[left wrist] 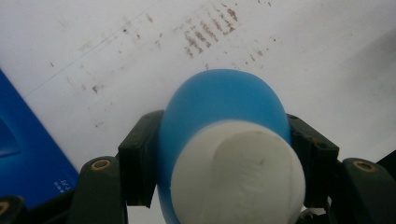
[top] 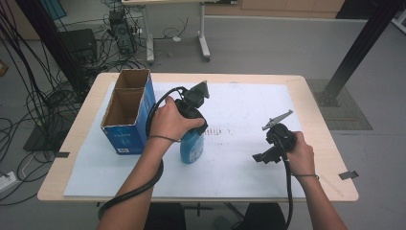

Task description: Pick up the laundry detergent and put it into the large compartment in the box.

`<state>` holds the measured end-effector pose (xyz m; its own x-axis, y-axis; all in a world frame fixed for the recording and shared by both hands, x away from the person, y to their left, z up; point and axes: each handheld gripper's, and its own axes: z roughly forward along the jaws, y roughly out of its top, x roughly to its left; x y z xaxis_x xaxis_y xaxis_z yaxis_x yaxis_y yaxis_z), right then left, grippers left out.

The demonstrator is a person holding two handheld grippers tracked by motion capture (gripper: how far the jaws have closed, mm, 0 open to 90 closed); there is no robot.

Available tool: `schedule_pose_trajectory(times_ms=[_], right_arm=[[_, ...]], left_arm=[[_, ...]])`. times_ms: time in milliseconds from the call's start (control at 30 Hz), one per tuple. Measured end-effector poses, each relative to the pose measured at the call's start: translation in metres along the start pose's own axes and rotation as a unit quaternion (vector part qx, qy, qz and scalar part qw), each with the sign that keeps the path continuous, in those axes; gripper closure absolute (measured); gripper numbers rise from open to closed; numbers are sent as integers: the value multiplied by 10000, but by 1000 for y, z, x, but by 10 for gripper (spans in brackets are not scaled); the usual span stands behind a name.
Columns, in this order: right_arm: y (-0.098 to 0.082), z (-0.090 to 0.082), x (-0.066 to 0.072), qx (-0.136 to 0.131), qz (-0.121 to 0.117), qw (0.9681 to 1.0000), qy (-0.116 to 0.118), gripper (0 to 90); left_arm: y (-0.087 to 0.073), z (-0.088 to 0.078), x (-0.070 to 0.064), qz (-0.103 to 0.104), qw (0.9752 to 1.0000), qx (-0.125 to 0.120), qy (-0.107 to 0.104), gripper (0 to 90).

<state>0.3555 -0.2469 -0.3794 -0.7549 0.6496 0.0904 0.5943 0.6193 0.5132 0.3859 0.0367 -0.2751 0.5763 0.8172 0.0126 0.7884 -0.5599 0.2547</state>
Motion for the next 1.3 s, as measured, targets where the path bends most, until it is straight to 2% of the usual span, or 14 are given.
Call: schedule_pose_trajectory(times_ms=[500,933,1300], right_arm=[[3,1,0,7,-15,10000,16,58],[6,0,-2,74,-39,10000,-17,58],[6,-1,-2,90,-52,9999,-22,58]], left_arm=[[2,0,-1,22,10000,44,7,373],[-1,0,3,-30,10000,-18,-44,373],[0,0,0,-31,10000,15,1,373]])
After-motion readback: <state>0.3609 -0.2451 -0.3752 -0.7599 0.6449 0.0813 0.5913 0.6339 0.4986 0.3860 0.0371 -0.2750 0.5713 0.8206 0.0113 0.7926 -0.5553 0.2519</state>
